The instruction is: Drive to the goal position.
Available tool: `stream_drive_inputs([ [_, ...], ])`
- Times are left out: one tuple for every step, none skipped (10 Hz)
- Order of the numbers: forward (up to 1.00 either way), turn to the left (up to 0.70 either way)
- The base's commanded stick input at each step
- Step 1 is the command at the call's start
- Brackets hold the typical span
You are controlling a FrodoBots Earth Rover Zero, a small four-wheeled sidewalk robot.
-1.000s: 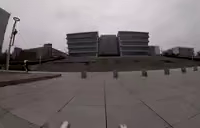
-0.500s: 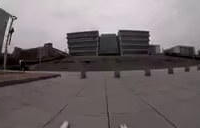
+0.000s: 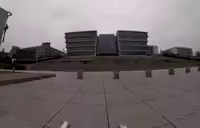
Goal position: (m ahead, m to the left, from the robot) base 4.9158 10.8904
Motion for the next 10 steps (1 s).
stream_drive_inputs([
  [0.70, 0.00],
  [0.70, 0.00],
  [0.70, 0.00],
  [0.70, 0.00],
  [0.70, 0.00],
  [0.70, 0.00],
  [0.70, 0.00],
  [0.70, 0.00],
  [0.70, 0.00],
  [0.70, 0.00],
])
